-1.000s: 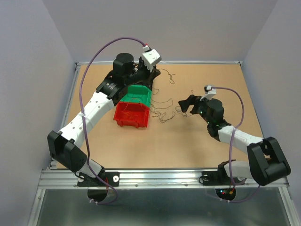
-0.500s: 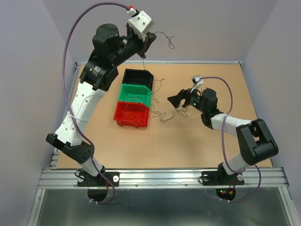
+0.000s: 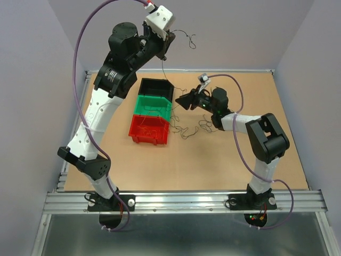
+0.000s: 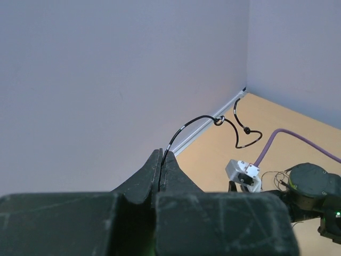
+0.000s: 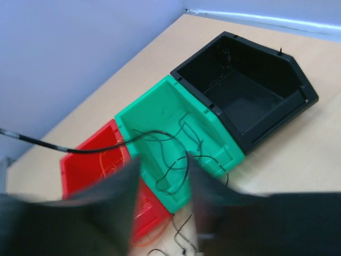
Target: Untangle the cables
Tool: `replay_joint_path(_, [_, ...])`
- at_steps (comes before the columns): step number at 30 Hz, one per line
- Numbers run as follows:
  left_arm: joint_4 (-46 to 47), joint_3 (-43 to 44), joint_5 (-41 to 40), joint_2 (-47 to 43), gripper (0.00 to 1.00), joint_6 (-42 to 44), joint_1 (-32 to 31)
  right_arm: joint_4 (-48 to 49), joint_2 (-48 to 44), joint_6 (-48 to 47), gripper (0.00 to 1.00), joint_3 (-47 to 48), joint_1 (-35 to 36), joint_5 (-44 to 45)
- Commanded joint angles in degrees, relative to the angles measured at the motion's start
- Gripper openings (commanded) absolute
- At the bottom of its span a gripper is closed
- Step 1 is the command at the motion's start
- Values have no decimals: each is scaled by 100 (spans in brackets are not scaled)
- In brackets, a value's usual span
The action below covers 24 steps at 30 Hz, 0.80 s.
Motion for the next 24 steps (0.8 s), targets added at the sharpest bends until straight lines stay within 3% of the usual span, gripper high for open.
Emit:
replay_joint_path(1, [347,164,-334,-130,0,55,10,447,200,207,20,594,121,-148])
replay_joint_path(3, [364,76,-396,-139,0,125,45,438,192,260,1,630,121,27])
replay_joint_path(9, [452,-530,277,-130,0,-41,756,289,-238,207,0,656,121,205])
replay_joint_path(17, [1638,-2717,693,-1061,0,-103,1407,-159,-582,31,0,1191,121,125])
replay_joint_path(24, [1894,-2983,1106,-659,0,-182,1733,-406,-143,-13,0,2596,121,-323])
